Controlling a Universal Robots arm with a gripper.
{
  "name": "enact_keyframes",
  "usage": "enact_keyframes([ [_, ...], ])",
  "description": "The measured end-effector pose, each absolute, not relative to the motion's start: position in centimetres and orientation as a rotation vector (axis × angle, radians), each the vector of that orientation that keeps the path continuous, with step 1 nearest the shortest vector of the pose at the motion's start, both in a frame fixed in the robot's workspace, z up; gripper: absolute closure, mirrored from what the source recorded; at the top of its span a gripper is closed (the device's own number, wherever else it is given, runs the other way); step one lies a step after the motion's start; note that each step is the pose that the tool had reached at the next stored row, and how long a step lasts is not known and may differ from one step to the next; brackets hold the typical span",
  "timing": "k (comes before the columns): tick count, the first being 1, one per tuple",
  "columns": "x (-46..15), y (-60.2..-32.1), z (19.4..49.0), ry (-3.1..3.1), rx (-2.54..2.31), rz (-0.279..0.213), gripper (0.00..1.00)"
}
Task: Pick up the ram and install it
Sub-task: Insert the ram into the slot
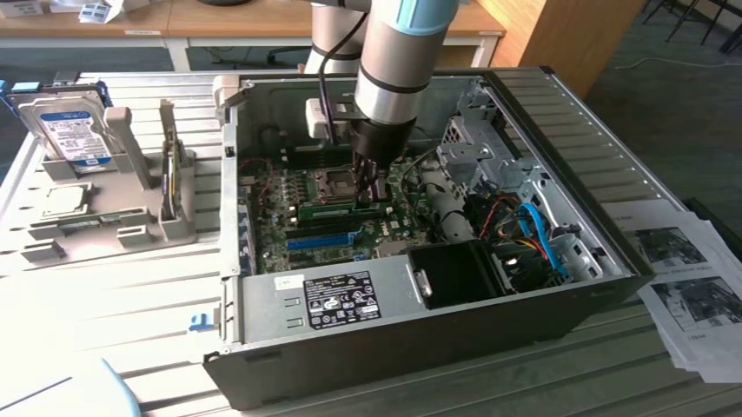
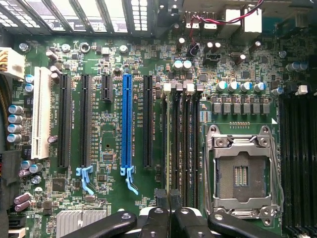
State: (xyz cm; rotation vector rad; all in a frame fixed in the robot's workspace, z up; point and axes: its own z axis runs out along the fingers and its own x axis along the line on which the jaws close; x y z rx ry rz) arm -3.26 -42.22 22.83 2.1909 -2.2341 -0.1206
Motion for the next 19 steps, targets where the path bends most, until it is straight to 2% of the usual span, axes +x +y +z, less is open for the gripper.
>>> enact_keyframes([
  [19, -3.25, -42.22, 22.5, -2.222, 2.203, -0.12, 0.89],
])
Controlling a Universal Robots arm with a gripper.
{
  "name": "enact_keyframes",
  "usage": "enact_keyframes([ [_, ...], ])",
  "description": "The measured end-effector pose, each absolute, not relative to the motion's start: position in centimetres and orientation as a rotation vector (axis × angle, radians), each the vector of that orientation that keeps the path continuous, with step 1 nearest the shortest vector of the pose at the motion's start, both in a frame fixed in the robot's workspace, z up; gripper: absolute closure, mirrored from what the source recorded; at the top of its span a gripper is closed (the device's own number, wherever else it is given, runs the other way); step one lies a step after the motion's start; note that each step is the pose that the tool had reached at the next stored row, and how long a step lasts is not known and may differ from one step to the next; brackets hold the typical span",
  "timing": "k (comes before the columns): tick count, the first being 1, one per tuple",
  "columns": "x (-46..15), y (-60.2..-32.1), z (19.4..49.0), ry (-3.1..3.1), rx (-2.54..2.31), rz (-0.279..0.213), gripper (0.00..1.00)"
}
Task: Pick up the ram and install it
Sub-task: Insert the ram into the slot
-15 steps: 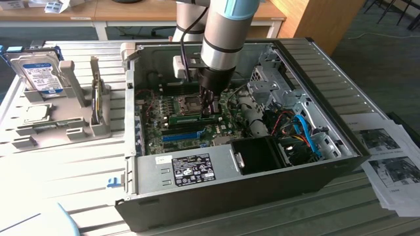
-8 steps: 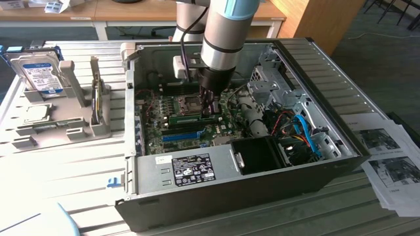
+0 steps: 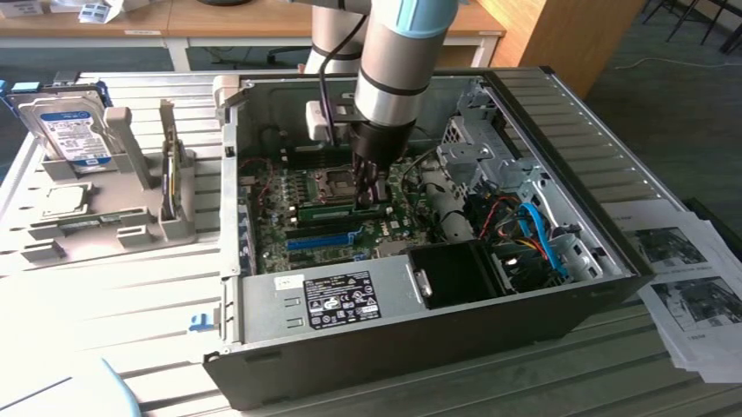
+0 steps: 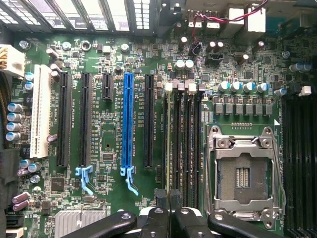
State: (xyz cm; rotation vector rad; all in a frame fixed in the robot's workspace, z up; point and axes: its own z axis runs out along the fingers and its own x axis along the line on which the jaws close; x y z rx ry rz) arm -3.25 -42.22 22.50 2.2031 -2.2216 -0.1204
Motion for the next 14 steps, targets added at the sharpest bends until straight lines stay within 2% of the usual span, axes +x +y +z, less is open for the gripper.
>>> enact_keyframes([
  [14, -3.24, -42.22, 22.43, -2.222, 2.203, -0.12, 0.88],
])
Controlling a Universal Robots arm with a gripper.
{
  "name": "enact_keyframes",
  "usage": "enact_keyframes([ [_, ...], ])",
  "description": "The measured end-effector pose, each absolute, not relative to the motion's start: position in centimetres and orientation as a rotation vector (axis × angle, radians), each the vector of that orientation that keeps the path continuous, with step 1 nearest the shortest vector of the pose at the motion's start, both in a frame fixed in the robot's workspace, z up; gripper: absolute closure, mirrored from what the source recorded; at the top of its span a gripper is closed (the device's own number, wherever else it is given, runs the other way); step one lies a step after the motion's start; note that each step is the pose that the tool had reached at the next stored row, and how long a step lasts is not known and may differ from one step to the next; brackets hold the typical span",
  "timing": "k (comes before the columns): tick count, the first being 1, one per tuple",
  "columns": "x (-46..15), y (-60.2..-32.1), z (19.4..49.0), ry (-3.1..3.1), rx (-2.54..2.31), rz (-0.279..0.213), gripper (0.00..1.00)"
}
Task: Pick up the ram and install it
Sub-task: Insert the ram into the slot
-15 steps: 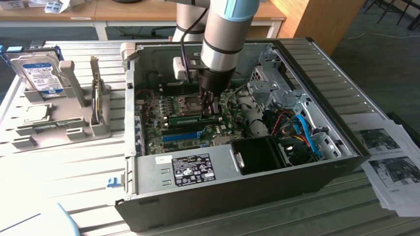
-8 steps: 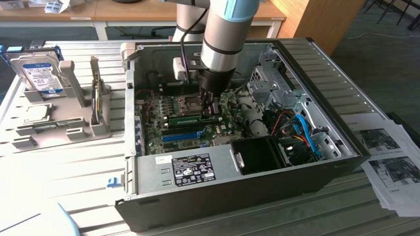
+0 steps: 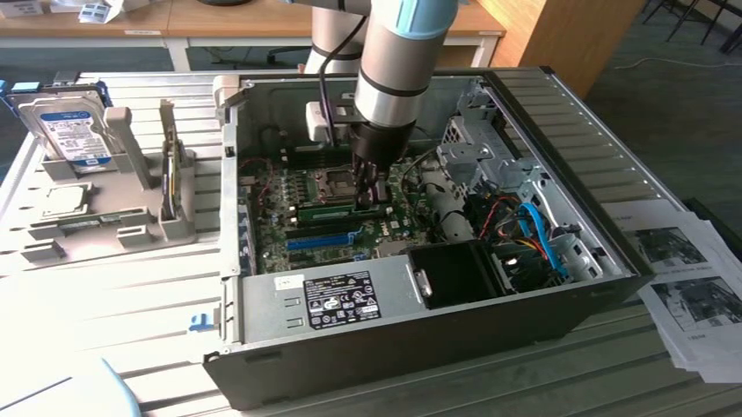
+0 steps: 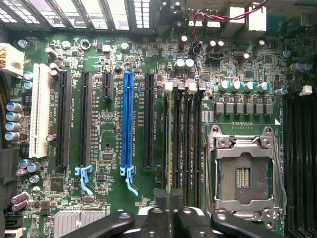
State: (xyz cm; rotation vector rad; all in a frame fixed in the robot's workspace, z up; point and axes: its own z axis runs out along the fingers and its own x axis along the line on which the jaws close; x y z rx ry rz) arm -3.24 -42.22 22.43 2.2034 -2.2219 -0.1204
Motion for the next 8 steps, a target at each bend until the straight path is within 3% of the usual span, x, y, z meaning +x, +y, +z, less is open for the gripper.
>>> enact_keyframes([
  [3, -3.24, -42.22, 22.44, -2.222, 2.203, -0.12, 0.76],
  [8, -3.25, -42.22, 22.44, -2.222, 2.203, -0.12, 0.76],
])
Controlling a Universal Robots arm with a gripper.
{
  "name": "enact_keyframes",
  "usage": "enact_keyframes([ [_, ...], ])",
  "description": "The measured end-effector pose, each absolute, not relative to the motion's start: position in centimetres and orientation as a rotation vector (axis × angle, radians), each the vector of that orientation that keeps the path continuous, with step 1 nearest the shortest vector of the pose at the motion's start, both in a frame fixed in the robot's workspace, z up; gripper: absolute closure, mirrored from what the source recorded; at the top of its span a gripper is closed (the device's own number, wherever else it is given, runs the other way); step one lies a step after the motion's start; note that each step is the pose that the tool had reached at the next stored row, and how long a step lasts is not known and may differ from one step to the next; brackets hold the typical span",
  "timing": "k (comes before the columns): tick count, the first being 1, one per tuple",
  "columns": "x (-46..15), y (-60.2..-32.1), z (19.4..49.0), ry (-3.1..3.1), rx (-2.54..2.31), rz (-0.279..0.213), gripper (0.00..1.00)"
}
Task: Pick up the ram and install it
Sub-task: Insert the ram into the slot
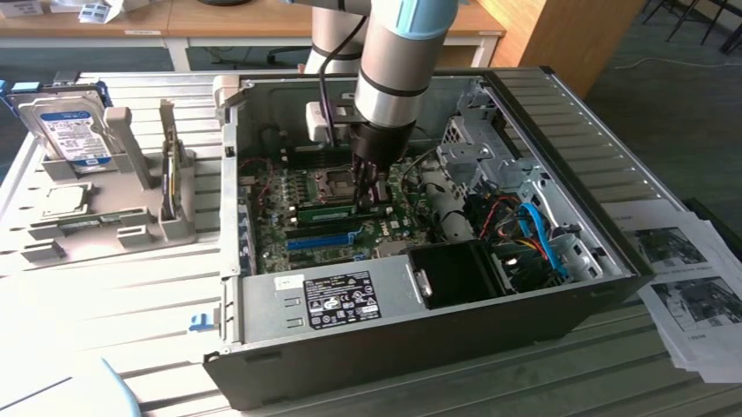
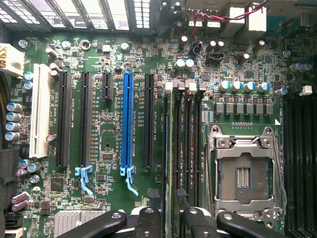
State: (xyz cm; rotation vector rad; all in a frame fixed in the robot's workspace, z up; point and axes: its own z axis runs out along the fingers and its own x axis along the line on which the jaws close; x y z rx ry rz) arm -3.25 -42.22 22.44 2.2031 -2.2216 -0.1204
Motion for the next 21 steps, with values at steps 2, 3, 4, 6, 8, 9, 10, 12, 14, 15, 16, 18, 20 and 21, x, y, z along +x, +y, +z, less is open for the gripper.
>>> enact_keyframes([
  [2, -3.25, -42.22, 22.45, -2.222, 2.203, -0.12, 0.76],
  [3, -3.24, -42.22, 22.45, -2.222, 2.203, -0.12, 0.76],
  [4, -3.24, -42.22, 22.47, -2.222, 2.203, -0.12, 0.76],
  [6, -3.25, -42.22, 22.54, -2.222, 2.203, -0.12, 0.76],
  [8, -3.25, -42.22, 22.63, -2.222, 2.203, -0.12, 0.76],
  [9, -3.25, -42.22, 22.68, -2.222, 2.203, -0.12, 0.76],
  [10, -3.25, -42.22, 22.73, -2.222, 2.203, -0.12, 0.76],
  [12, -3.24, -42.22, 22.81, -2.222, 2.203, -0.12, 0.76],
  [14, -3.25, -42.22, 22.93, -2.222, 2.203, -0.12, 0.76],
  [15, -3.25, -42.22, 22.97, -2.222, 2.203, -0.12, 0.76],
  [16, -3.24, -42.22, 23.01, -2.222, 2.203, -0.12, 0.76],
  [18, -3.25, -42.23, 23.12, -2.222, 2.203, -0.12, 0.76],
  [20, -3.25, -42.22, 23.25, -2.222, 2.203, -0.12, 0.76],
  [21, -3.25, -42.22, 23.31, -2.222, 2.203, -0.12, 0.76],
])
